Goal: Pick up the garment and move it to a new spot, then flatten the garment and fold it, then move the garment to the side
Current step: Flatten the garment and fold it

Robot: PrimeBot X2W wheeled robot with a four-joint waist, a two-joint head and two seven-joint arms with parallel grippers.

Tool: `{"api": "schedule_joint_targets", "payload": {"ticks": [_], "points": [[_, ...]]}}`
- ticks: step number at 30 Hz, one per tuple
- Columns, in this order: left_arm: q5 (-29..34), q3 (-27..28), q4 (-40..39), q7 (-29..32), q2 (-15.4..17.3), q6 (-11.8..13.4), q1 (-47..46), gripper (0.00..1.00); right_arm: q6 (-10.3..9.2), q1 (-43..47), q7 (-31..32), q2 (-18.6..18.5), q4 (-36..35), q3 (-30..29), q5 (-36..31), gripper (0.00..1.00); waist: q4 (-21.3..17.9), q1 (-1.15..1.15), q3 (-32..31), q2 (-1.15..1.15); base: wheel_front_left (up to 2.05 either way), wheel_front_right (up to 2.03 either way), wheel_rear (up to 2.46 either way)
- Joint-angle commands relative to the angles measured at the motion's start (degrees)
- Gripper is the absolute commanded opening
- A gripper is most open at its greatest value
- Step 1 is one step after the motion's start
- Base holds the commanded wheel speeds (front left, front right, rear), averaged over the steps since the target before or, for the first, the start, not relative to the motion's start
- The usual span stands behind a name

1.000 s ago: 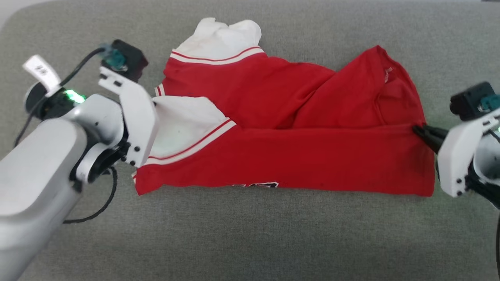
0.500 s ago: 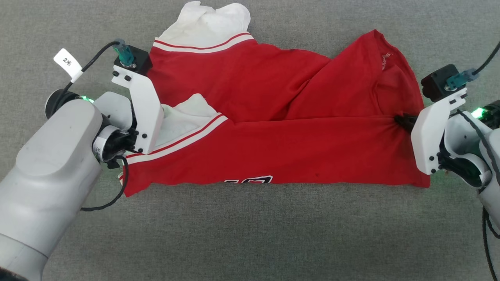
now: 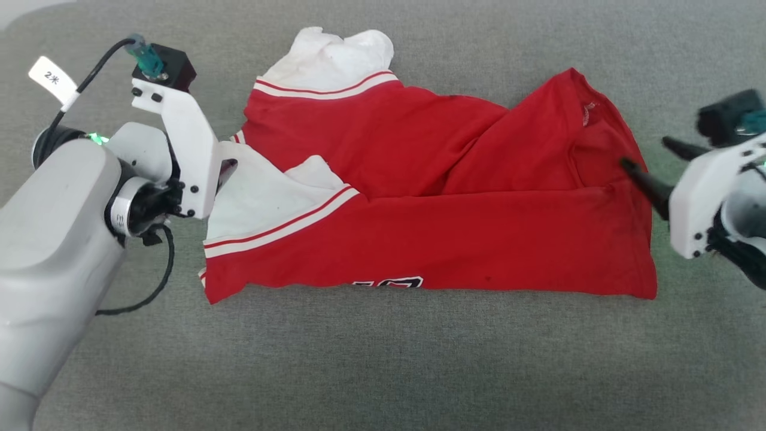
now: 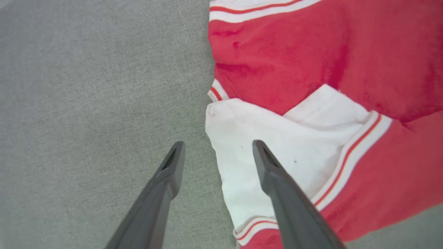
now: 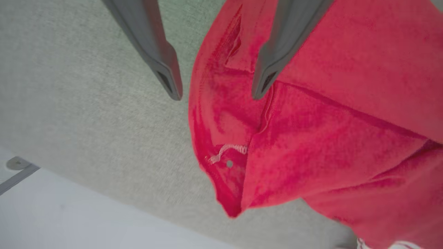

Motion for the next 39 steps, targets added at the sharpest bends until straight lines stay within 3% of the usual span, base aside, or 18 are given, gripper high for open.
{"api": "schedule_joint_targets", "payload": {"ticks": [1,11,18,26,33,34,35,39], "points": [[-0.6,0.4,-2.2,0.4,0.6,0.7,1.5,1.00,-0.01,1.6,-1.6,0.1,-0.9,-1.4,-0.6,1.00,0.3,0.00,-0.5,0.00,0.00,0.00,0.00],[-2.6,0.4,-22.7,6.3,8.5,10.4,12.4,1.00,-0.02,12.2,-11.5,3.9,-10.0,-19.0,-10.0,1.00,0.1,0.00,-1.7,0.00,0.00,0.00,0.00],[-3.4,0.8,-30.2,7.1,12.3,16.8,19.8,1.00,-0.02,19.5,-15.6,11.7,-18.7,-31.0,-17.8,1.00,-1.8,0.00,-1.4,0.00,0.00,0.00,0.00],[-5.3,2.8,-28.3,4.6,12.8,19.9,23.6,1.00,-0.02,26.0,-13.5,19.6,-25.0,-36.0,-22.2,1.00,-4.0,0.00,-0.8,0.00,0.00,0.00,0.00],[-8.9,3.8,-20.5,4.4,10.3,19.3,25.4,1.00,-0.02,31.1,-7.7,21.6,-26.9,-35.1,-20.2,1.00,-5.7,0.00,-0.3,0.00,0.00,0.00,0.00],[-9.6,3.7,-19.7,4.7,9.7,18.7,25.5,0.33,-0.02,31.7,-6.3,21.8,-26.6,-35.0,-19.6,1.00,-5.8,0.00,-0.3,0.00,0.00,0.00,0.00],[-9.9,3.4,-18.9,4.9,9.2,18.2,25.4,0.00,-0.01,32.3,-5.0,21.6,-26.5,-34.4,-19.4,1.00,-5.8,0.00,-0.3,0.00,0.00,0.00,0.00],[-10.1,3.1,-17.1,4.6,8.1,17.0,24.8,0.00,-0.01,33.8,1.5,21.3,-25.5,-33.5,-16.5,1.00,-5.6,0.00,-0.4,0.00,0.00,0.00,0.00]]}}
